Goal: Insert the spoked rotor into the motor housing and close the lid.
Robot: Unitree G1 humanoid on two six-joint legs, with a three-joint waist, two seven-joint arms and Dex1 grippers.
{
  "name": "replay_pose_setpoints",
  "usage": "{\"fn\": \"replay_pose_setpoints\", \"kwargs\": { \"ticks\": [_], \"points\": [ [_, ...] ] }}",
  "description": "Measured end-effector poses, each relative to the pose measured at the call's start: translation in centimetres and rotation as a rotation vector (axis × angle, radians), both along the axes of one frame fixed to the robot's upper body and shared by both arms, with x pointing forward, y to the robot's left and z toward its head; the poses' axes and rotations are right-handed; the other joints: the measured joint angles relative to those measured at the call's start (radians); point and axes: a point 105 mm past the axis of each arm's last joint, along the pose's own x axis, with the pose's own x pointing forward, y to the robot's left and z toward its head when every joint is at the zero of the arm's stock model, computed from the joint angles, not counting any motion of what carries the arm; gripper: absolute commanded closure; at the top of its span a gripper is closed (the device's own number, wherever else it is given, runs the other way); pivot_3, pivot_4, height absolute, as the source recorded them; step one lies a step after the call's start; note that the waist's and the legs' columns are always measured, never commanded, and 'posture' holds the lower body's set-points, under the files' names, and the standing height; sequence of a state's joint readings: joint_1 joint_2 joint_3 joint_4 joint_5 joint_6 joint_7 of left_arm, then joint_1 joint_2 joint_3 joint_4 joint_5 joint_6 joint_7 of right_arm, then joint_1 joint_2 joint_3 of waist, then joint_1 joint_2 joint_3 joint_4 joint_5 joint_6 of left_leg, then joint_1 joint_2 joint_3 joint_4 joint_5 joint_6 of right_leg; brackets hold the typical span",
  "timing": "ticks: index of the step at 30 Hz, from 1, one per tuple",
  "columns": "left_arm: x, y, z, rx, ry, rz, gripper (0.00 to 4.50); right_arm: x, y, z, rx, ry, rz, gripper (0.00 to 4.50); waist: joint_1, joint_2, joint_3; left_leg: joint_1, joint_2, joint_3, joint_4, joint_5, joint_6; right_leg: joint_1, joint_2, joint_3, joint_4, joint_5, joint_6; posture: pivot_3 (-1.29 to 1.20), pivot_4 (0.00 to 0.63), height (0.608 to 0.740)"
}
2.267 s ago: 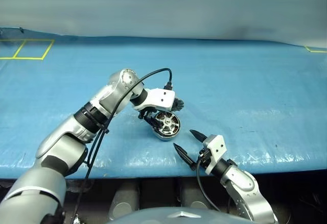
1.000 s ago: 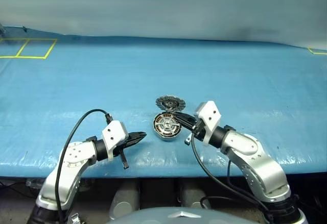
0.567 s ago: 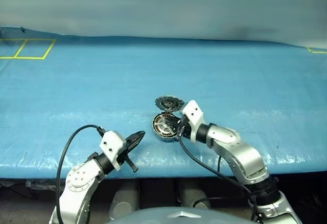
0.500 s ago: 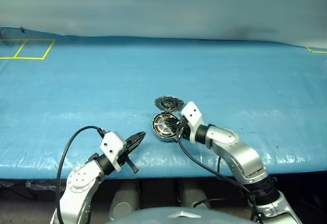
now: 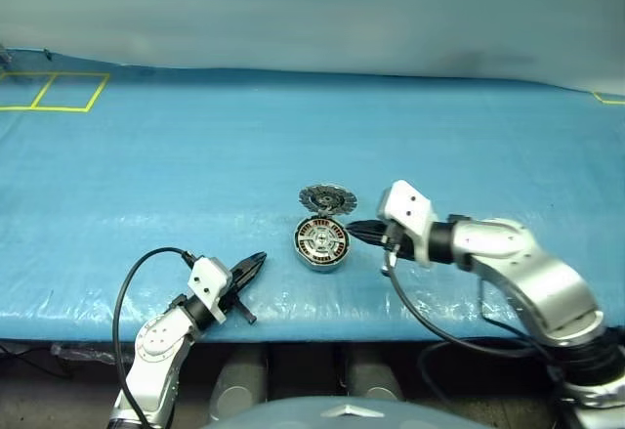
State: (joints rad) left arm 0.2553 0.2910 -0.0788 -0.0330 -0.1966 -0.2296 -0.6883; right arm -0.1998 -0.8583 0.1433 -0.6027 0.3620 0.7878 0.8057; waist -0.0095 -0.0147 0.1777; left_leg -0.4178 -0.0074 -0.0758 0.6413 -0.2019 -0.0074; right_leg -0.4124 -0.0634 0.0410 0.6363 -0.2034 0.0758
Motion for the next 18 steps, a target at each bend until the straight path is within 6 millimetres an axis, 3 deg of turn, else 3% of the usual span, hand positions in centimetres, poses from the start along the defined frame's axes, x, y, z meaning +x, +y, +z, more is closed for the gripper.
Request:
{"fn": "replay_pose_setpoints", "kwargs": {
  "ticks": [1, 5, 10, 14, 18],
  "points": [
    [0.1, -0.1, 0.1, -0.003, -0.007, -0.007, 4.50, -0.3, -1.4, -0.4, -0.081, 0.020, -0.010, 4.48, 0.000, 0.000, 0.000, 0.000, 0.000, 0.001, -0.001, 0.000, 0.000, 0.000, 0.000, 0.000, -0.001, 0.000, 0.000, 0.00, 0.150, 0.740],
    [0.2, -0.3, 0.0, -0.019, -0.011, -0.013, 4.50, 0.4, -3.4, -0.1, -0.157, 0.005, -0.065, 4.48, -0.006, 0.001, 0.000, 0.001, 0.001, 0.003, -0.002, 0.000, 0.000, -0.001, 0.001, 0.002, -0.001, 0.000, 0.000, 0.00, 0.150, 0.740],
    [0.3, -1.1, -0.1, -0.030, -0.015, -0.051, 4.50, 4.9, -5.9, 1.3, -0.204, -0.137, -0.285, 4.48, -0.003, 0.001, -0.001, 0.001, 0.001, 0.004, 0.001, -0.001, 0.001, 0.000, 0.001, 0.002, -0.002, 0.000, 0.000, 0.00, 0.150, 0.740],
    [0.6, -1.6, 0.0, -0.026, -0.041, -0.063, 4.50, 7.4, -6.4, 0.9, -0.266, -0.210, -0.338, 4.48, -0.001, 0.001, -0.001, 0.000, 0.000, 0.004, 0.000, -0.001, 0.001, 0.000, 0.000, 0.002, -0.002, 0.001, 0.001, 0.00, 0.150, 0.740],
    [1.2, -2.2, 0.0, -0.024, -0.065, -0.057, 4.50, 9.9, -4.2, 0.9, -0.155, -0.246, -0.316, 4.48, -0.005, 0.002, -0.001, 0.000, 0.001, 0.005, -0.001, -0.001, 0.002, 0.000, 0.001, 0.003, -0.002, 0.001, 0.002, 0.00, 0.150, 0.740]
  ]
}}
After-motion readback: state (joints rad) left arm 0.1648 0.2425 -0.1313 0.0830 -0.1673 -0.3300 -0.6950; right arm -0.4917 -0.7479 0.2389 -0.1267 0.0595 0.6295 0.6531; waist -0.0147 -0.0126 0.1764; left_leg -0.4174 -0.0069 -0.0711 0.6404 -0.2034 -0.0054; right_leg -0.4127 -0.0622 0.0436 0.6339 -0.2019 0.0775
